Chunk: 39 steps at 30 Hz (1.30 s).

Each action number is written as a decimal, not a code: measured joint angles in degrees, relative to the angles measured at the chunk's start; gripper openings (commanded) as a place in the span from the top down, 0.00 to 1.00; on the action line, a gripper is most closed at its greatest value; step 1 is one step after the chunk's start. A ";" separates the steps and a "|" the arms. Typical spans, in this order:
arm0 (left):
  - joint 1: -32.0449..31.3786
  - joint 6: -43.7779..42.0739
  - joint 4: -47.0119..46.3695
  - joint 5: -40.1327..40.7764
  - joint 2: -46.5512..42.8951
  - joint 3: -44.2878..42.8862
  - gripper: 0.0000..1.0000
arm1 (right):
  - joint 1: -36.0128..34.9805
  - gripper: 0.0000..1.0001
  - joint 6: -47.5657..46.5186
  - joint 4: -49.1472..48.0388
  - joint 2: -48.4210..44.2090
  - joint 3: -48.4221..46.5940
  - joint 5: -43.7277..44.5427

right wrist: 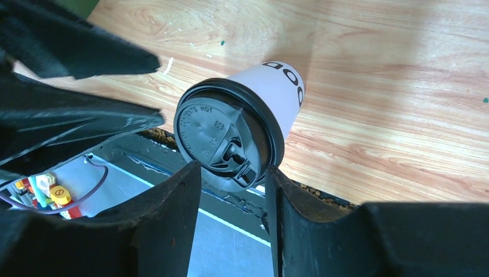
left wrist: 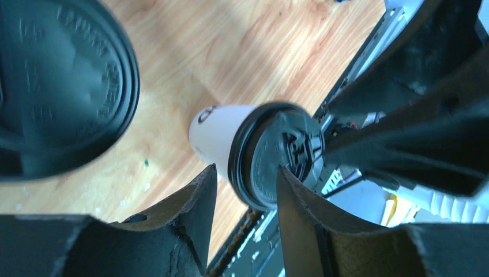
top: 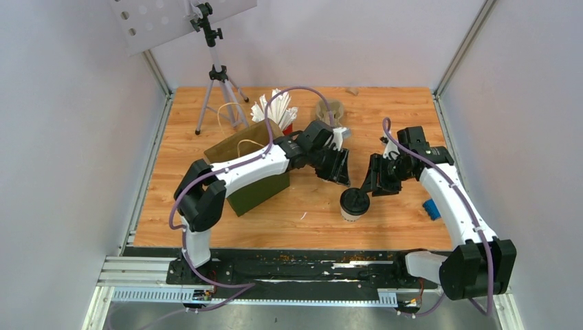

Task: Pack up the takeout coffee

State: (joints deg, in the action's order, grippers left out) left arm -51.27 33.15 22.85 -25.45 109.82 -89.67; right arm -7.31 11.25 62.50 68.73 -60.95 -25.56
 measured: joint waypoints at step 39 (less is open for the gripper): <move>-2.73 7.52 7.37 -5.09 -0.66 2.58 0.60 | 0.72 0.74 -4.04 -4.15 4.98 2.69 -1.77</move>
State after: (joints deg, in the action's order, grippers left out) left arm -54.00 40.66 30.22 -30.55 109.16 -87.09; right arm -6.59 7.20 58.35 73.71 -58.26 -27.33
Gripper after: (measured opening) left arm 0.402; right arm 0.264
